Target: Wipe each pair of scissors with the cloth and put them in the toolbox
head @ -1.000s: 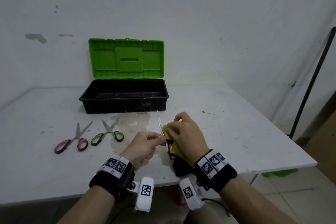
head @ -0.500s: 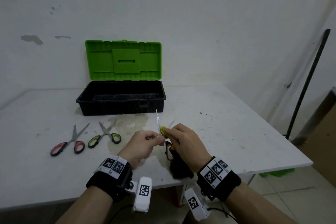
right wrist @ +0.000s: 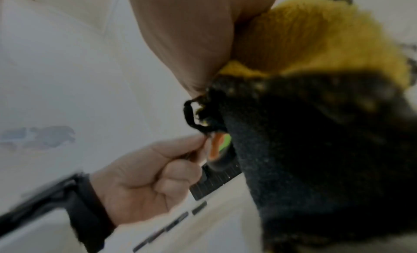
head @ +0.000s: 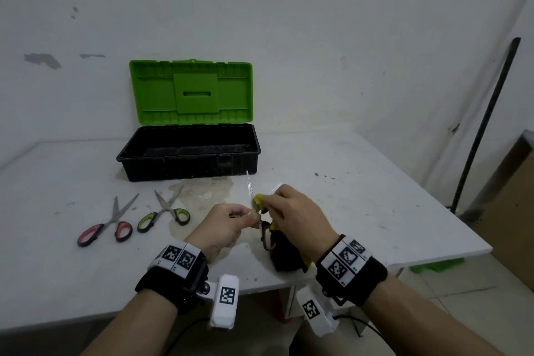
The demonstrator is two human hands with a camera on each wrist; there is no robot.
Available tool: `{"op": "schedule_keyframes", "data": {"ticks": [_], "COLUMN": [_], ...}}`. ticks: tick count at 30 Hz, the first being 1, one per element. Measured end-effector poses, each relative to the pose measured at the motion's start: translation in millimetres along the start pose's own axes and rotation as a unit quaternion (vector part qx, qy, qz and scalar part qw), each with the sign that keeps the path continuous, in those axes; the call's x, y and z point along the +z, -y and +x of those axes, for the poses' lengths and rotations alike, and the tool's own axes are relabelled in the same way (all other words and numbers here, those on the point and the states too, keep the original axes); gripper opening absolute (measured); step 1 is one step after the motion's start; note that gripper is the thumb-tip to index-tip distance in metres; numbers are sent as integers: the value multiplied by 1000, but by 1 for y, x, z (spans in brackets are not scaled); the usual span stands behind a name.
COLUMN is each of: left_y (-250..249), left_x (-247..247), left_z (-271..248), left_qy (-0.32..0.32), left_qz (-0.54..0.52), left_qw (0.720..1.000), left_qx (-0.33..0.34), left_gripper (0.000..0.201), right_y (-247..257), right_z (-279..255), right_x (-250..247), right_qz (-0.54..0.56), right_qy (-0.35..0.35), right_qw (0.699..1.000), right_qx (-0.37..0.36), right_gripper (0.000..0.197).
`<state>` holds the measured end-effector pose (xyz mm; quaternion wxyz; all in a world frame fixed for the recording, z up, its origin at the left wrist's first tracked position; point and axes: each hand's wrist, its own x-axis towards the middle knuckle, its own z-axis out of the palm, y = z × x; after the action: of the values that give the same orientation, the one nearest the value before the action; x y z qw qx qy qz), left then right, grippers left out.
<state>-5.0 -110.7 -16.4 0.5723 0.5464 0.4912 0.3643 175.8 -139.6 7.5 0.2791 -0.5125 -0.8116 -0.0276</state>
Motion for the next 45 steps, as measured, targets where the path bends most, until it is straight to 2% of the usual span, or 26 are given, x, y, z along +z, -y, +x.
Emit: {"op": "schedule_keyframes", "data": {"ticks": [3, 8, 10, 13, 15, 18, 22, 25, 28, 31, 34, 36, 39, 42, 45], "left_y": [-3, 0, 0, -1, -2, -3, -1, -2, -7, -8, -3, -2, -4, -9, -12], "left_x": [3, -3, -4, -2, -1, -1, -6, -7, -4, -2, -5, -8, -8, -3, -1], "left_z": [-1, 0, 1, 2, 1, -1, -2, -3, -4, -7, -8, -8, -6, -6, -7], "left_qy": [9, 1, -4, -3, 4, 3, -9, -11, -13, -10, -10, -10, 7, 26, 31], "left_qz": [1, 6, 2, -5, -1, -2, 9, 35, 96, 159, 170, 130, 31, 15, 19], "left_qw": [1000, 1000, 1000, 1000, 1000, 1000, 1000, 999, 994, 985, 983, 991, 999, 1000, 999], "left_qx": [0, -9, -9, -4, -3, -6, -4, 17, 52, 72, 65, 40, 8, -2, -1], "left_gripper": [27, 20, 22, 25, 24, 24, 19, 18, 17, 13, 12, 13, 18, 26, 27], "right_y": [-6, -31, -26, -6, -2, -12, -28, -15, 2, -3, -19, -25, -15, 3, 1], "right_z": [0, 13, 11, 4, 0, 5, 17, 18, 18, 22, 29, 30, 22, 10, 5], "right_x": [8, -5, -8, 0, 8, 8, -7, -16, -15, -14, -17, -22, -25, -16, -3], "right_qz": [-9, 2, 14, 3, -14, 5, -1, -2, -48, -74, -89, -80, -41, -42, -52], "right_qy": [6, -46, -71, -11, 18, -2, -13, -15, 69, 113, 110, 83, 28, 56, 49], "right_qw": [1000, 995, 996, 1000, 1000, 1000, 996, 999, 996, 990, 986, 987, 996, 997, 997], "right_qx": [-6, 83, 61, -1, -16, 28, 93, 43, 7, 35, 86, 113, 78, 10, 4], "right_gripper": [19, 29, 27, 22, 24, 18, 24, 26, 25, 29, 32, 30, 29, 28, 28]}}
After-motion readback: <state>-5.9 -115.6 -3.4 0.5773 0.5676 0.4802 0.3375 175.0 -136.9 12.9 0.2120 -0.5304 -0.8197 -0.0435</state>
